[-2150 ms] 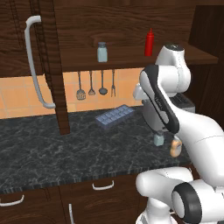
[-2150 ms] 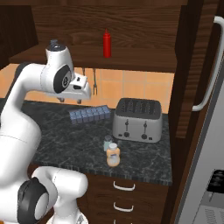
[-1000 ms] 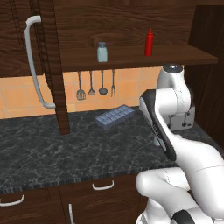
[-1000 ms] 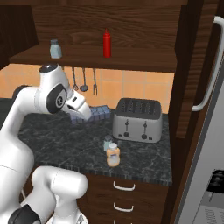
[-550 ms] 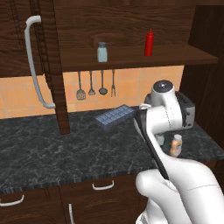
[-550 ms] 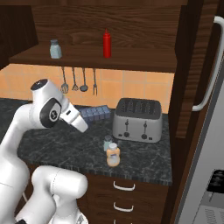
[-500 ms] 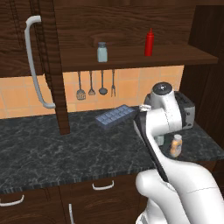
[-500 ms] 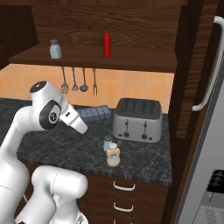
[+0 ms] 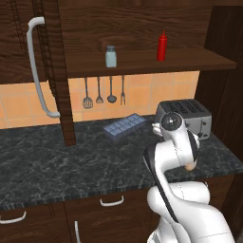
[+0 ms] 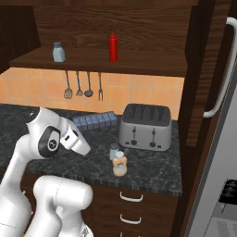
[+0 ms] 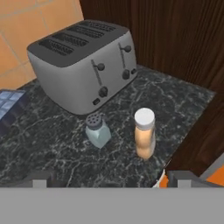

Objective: Put the shaker and condiment bottle from the counter next to their counterparts in the cabinet.

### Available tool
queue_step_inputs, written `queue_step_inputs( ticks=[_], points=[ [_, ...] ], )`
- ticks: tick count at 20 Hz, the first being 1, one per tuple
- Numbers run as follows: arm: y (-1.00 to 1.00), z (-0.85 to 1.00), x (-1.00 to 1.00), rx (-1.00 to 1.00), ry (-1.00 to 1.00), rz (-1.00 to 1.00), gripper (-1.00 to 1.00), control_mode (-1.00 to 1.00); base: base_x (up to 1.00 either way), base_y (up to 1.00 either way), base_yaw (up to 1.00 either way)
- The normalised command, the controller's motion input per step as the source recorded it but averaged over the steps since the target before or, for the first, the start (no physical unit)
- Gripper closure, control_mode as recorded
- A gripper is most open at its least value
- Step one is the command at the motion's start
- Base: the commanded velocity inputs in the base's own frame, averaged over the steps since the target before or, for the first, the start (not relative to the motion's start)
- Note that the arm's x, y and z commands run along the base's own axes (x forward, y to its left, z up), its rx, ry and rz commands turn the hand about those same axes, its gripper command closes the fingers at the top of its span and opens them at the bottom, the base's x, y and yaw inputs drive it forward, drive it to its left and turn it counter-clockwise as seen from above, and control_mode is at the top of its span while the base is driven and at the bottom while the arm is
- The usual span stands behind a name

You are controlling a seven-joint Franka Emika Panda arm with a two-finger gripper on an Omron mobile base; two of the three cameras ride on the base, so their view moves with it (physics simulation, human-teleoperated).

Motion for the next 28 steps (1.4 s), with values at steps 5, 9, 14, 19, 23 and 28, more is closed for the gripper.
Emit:
queue_step_inputs(
  ticks=[5, 9, 14, 19, 23, 28],
  points=[
    [-0.13, -0.35, -0.13, -0.04, -0.06, -0.10, -1.00, -1.00, 0.00, 0.00, 0.00],
    [-0.10, -0.31, -0.19, -0.02, 0.00, -0.09, -1.00, -1.00, 0.00, 0.00, 0.00],
    [-0.02, -0.26, -0.15, -0.09, 0.00, -0.05, -1.00, -1.00, 0.00, 0.00, 0.00],
    [-0.01, -0.28, -0.12, -0.11, 0.00, -0.04, -1.00, -1.00, 0.00, 0.00, 0.00],
    [-0.28, -0.25, -0.04, -0.03, -0.01, 0.00, -1.00, -1.00, 0.00, 0.00, 0.00],
    [-0.35, -0.35, -0.09, -0.02, -0.05, 0.00, -1.00, -1.00, 0.00, 0.00, 0.00]
  ],
)
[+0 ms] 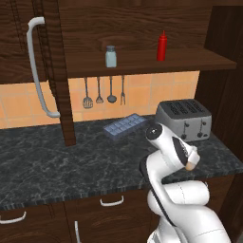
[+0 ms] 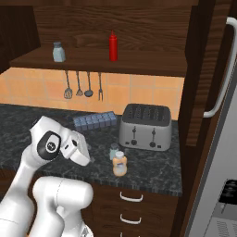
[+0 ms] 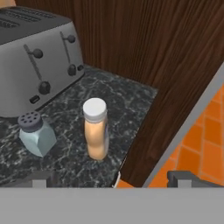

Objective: Put the shaker and condiment bottle from the counter next to their counterparts in the cabinet.

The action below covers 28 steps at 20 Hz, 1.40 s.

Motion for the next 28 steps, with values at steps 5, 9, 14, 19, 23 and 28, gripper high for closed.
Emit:
queue_step_inputs(
  ticks=[5, 9, 14, 19, 23, 28],
  points=[
    [-0.17, -0.32, -0.01, -0.03, -0.05, 0.00, -1.00, -1.00, 0.00, 0.00, 0.00],
    [0.00, -0.28, 0.00, -0.05, -0.04, 0.00, -1.00, -1.00, 0.00, 0.00, 0.00],
    [0.00, -0.40, 0.02, -0.06, -0.04, 0.00, -1.00, -1.00, 0.00, 0.00, 0.00],
    [0.00, -0.47, 0.17, -0.07, -0.04, 0.00, -1.00, -1.00, 0.00, 0.00, 0.00],
    [0.00, -0.44, 0.18, -0.02, -0.08, 0.02, -1.00, -1.00, 0.00, 0.00, 0.00],
    [-0.06, -0.29, 0.31, 0.00, -0.10, 0.01, -1.00, -1.00, 0.00, 0.00, 0.00]
  ],
)
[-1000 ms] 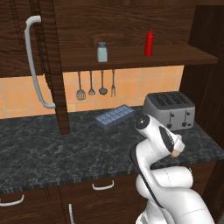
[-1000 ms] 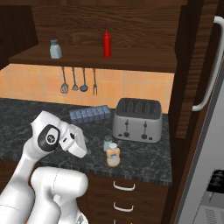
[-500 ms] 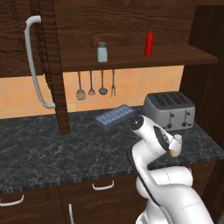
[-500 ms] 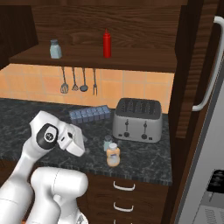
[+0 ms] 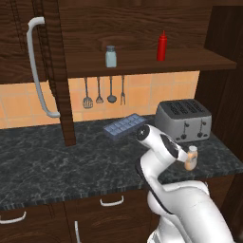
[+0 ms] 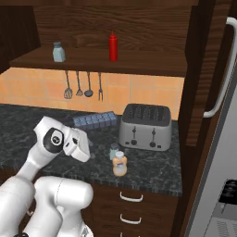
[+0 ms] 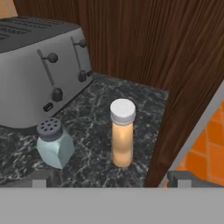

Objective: Put the shaker and condiment bottle from the counter next to their counterparts in the cabinet.

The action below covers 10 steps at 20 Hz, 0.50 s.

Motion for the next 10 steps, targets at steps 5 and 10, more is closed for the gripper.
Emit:
queue_step_inputs(
  ticks=[5, 10],
  points=[
    [-0.23, -0.33, 0.22, 0.00, -0.07, 0.00, -1.00, -1.00, 0.00, 0.00, 0.00],
    [-0.43, -0.44, 0.06, 0.00, -0.06, 0.05, -1.00, -1.00, 0.00, 0.00, 0.00]
  ],
)
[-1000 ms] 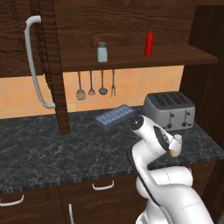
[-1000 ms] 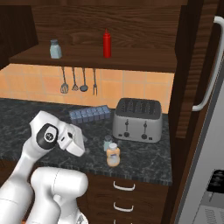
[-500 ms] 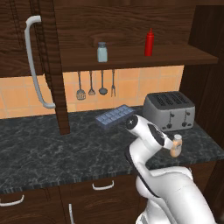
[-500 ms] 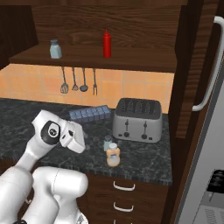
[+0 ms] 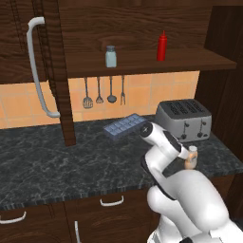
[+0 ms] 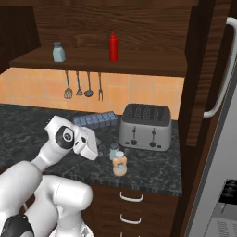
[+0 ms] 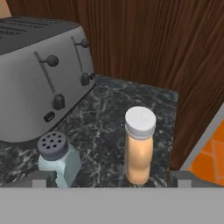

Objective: Put the shaker and condiment bottle from the counter next to their counterparts in the cabinet.

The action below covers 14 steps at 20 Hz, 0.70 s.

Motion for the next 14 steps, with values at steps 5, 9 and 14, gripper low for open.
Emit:
queue_step_inputs(
  ticks=[5, 9, 14],
  points=[
    [-0.45, -0.45, 0.02, 0.00, -0.07, 0.00, -1.00, -1.00, 0.00, 0.00, 0.00],
    [-0.66, -0.34, 0.00, 0.00, -0.07, 0.00, -1.00, -1.00, 0.00, 0.00, 0.00],
    [-0.66, -0.60, -0.03, 0.00, -0.04, 0.00, -1.00, -1.00, 0.00, 0.00, 0.00]
  ],
)
